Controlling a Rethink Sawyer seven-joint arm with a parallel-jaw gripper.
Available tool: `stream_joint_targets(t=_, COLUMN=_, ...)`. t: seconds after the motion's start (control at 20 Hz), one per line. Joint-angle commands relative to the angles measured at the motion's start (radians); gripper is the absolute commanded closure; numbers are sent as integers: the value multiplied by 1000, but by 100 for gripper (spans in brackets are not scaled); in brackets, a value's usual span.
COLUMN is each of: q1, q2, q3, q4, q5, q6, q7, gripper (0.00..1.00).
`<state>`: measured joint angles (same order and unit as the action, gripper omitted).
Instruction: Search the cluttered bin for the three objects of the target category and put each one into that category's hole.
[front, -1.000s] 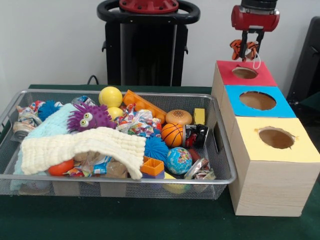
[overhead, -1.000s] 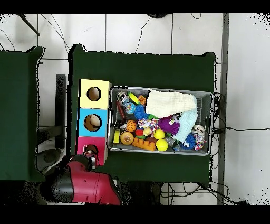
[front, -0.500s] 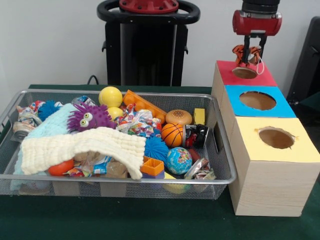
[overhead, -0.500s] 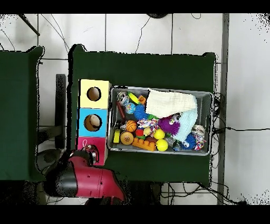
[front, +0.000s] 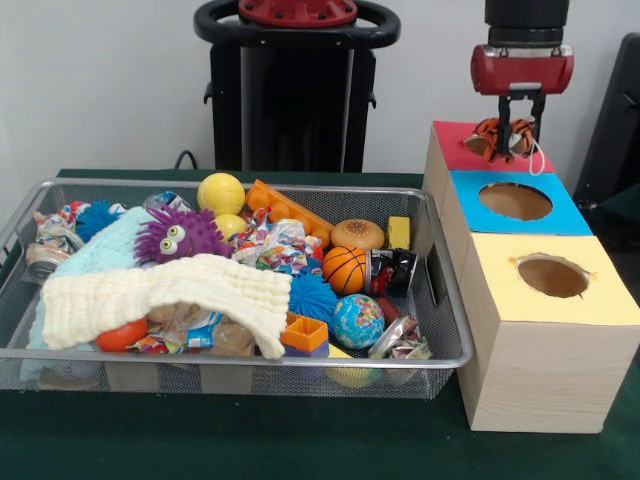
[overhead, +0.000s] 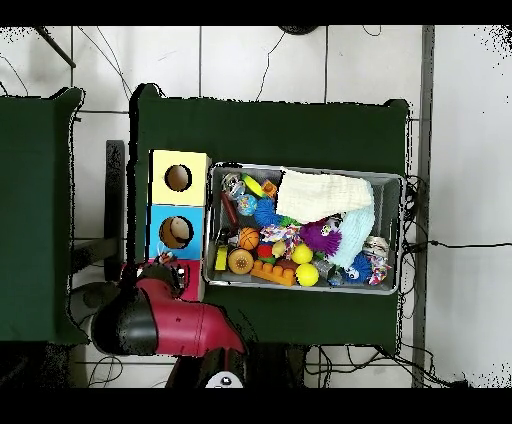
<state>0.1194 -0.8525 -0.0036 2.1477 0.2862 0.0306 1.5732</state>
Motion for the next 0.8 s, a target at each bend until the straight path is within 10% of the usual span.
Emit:
stream_joint_targets(t=0.05, q1=-52, q2=73, q3=127, q4=23, q5=-8, q6=-61, q7=243, gripper=100)
stream_joint_targets(t=0.8, q1=122, q2=11, q3=-85, q4=-3, q5=35, q6=131, q7=223, gripper=100)
